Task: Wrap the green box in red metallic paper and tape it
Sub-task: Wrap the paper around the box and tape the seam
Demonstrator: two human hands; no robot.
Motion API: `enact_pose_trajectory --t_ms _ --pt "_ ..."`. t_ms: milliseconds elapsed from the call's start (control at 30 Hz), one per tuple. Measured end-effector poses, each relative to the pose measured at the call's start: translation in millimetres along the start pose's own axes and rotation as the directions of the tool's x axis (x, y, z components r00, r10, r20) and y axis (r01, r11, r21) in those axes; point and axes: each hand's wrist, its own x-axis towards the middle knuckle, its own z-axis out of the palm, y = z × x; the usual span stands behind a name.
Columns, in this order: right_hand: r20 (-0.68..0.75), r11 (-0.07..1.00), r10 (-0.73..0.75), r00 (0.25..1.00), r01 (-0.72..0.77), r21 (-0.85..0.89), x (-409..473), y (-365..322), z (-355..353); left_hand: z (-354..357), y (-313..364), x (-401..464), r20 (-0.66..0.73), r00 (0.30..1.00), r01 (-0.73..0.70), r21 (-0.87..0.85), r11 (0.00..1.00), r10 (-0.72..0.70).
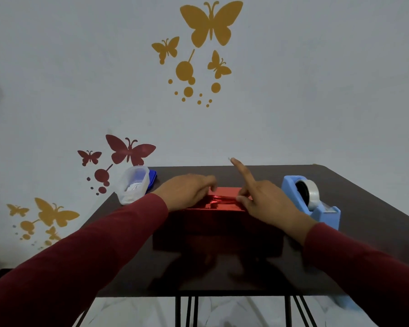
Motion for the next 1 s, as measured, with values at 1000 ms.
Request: enact_pose_trajectory --t_ms 1000 --pt "-0.256 0.985 -0.169 0.952 0.157 -0.069 -21.2 18.4 12.7 10.6 18.1 -27.3 -0.09 0.993 -0.068 0.145 0.987 0.081"
